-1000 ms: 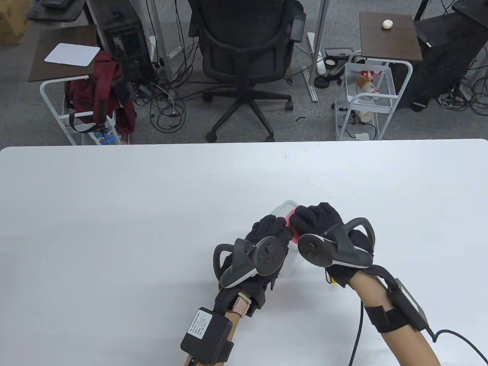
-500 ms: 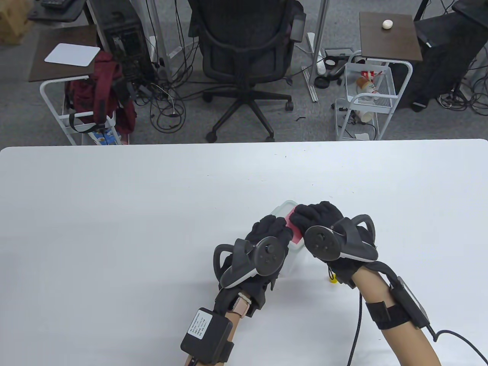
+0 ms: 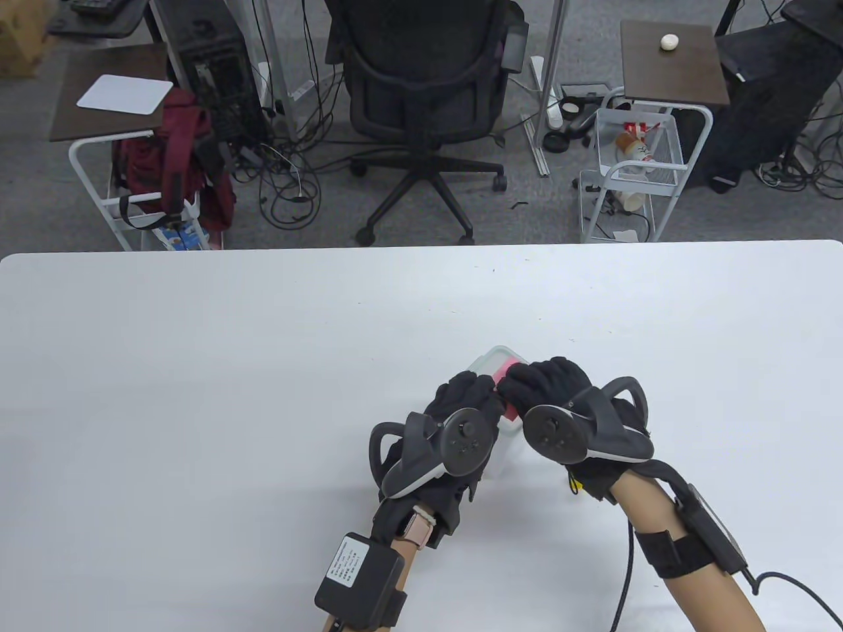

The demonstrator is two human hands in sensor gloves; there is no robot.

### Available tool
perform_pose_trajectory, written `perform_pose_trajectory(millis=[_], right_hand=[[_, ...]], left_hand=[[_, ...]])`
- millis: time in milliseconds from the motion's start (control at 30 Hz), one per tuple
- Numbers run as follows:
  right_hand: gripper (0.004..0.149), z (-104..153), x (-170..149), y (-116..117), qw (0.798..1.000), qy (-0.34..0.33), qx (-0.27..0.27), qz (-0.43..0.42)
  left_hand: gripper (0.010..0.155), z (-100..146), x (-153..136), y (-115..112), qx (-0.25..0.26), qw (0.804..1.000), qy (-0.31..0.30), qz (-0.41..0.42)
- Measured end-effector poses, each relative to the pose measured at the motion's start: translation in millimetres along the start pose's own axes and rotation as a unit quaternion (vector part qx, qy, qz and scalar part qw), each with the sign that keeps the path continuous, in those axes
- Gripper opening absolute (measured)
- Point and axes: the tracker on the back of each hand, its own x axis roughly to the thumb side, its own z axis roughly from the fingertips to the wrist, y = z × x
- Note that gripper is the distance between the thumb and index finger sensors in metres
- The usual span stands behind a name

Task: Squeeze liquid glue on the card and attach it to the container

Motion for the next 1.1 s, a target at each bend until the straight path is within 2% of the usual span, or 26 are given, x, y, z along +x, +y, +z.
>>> perform_pose_trajectory(millis=[267, 433, 600, 700, 867, 1000, 1100], right_hand=[[0.042, 4.6, -10.6, 2.7, 0.999, 0.002, -0.019, -0.049], [0.042, -6.0, -10.4, 5.8, 0.999, 0.041, -0.009, 0.009], [0.043, -2.8, -6.2, 5.3, 0.999, 0.026, -0.007, 0.023], [0.042, 4.0, -4.8, 0.4, 1.0, -0.007, -0.012, -0.027], [0.043, 12.1, -6.5, -1.6, 0.999, -0.018, -0.01, -0.042], [0.041, 11.4, -11.9, -0.9, 0.998, -0.014, -0.014, -0.064], [0.04, 6.3, -11.3, -0.5, 0.999, 0.007, -0.008, -0.035]], left_hand=[[0.048, -0.3, 0.2, -0.3, 0.0, 1.0, 0.0, -0.001], [0.049, -0.4, 0.2, -0.2, 0.0, 1.0, -0.001, -0.001], [0.049, -0.4, 0.1, -0.2, 0.0, 1.0, 0.0, 0.0], [0.049, -0.4, 0.1, -0.2, 0.0, 1.0, -0.001, -0.001], [0.048, -0.3, 0.1, -0.2, 0.0, 1.0, 0.0, 0.001], [0.048, -0.4, 0.2, -0.2, 0.0, 1.0, 0.0, 0.0], [0.049, -0.4, 0.1, -0.1, -0.002, 1.0, 0.0, 0.0]])
